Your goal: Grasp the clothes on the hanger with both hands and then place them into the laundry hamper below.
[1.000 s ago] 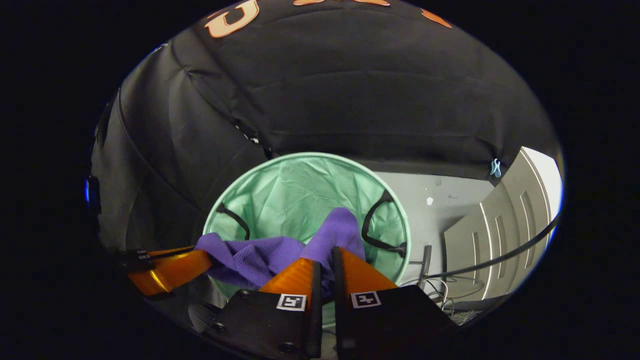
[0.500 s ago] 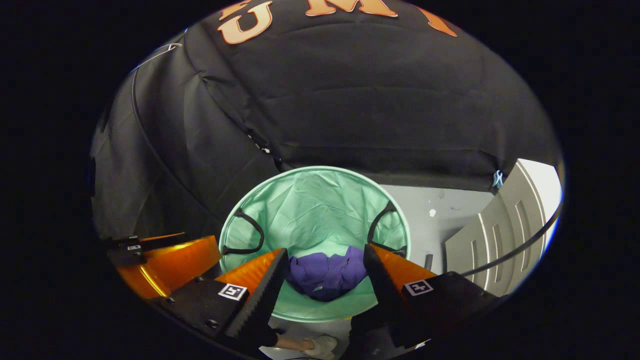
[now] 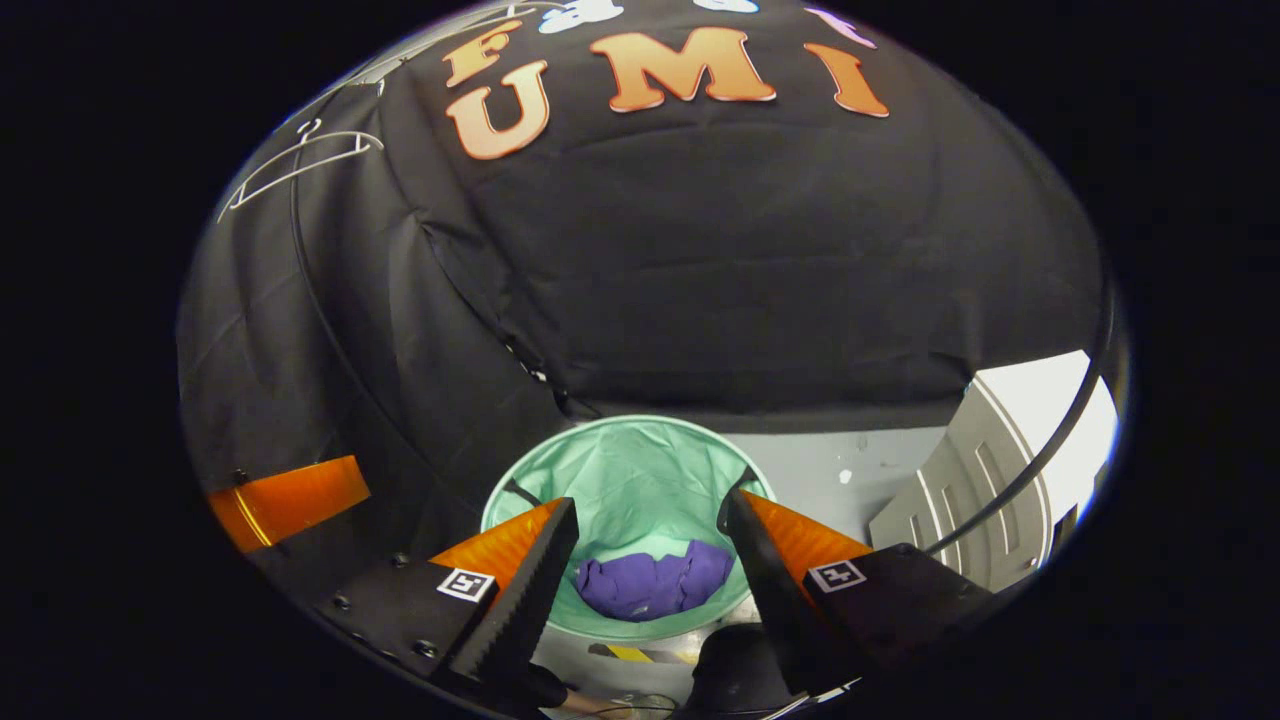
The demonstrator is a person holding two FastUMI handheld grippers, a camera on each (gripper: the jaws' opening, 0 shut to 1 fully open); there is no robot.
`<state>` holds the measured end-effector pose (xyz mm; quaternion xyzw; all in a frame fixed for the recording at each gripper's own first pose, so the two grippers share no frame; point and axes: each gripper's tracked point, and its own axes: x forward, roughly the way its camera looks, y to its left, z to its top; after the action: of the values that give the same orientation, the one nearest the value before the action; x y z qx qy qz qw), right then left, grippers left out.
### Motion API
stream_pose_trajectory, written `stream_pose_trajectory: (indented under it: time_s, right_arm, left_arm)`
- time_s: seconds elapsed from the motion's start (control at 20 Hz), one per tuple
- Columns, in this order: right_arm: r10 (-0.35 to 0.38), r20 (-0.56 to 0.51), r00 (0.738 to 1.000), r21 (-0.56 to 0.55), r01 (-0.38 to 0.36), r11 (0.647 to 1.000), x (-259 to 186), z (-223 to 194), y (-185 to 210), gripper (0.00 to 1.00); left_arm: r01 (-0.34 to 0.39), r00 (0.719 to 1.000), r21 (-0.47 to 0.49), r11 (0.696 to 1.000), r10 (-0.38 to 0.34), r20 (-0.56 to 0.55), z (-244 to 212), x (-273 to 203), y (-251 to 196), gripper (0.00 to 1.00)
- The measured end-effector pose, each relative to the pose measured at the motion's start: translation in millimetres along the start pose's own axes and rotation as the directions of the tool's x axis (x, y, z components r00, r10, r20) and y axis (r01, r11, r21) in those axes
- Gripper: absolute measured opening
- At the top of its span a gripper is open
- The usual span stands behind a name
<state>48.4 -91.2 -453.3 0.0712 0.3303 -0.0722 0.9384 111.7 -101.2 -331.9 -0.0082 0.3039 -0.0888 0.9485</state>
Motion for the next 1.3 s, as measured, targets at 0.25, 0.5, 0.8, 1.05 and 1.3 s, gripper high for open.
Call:
stream_pose_trajectory:
  time_s: [0.25,0.5,0.8,1.05,1.3]
  right_arm:
    - [0.035,0.144,0.989,-0.020,-0.032,0.999,-60,62,15,0.98]
    - [0.022,0.258,0.966,-0.048,-0.010,0.999,-106,101,18,0.98]
    - [0.049,0.341,0.939,-0.045,-0.036,0.998,-146,144,24,0.98]
    - [0.024,0.415,0.910,-0.054,-0.002,0.999,-175,169,19,0.98]
    - [0.021,0.443,0.896,-0.029,-0.010,1.000,-185,175,17,0.98]
  left_arm:
    - [-0.016,0.982,-0.003,1.000,0.016,0.187,55,-63,6,0.95]
    - [-0.042,0.934,-0.002,0.999,0.040,0.354,100,-99,15,0.94]
    - [-0.054,0.903,-0.010,0.998,0.053,0.427,121,-129,25,0.94]
    - [-0.073,0.843,-0.003,0.997,0.064,0.535,149,-168,18,0.90]
    - [-0.071,0.840,-0.019,0.997,0.070,0.538,149,-170,20,0.89]
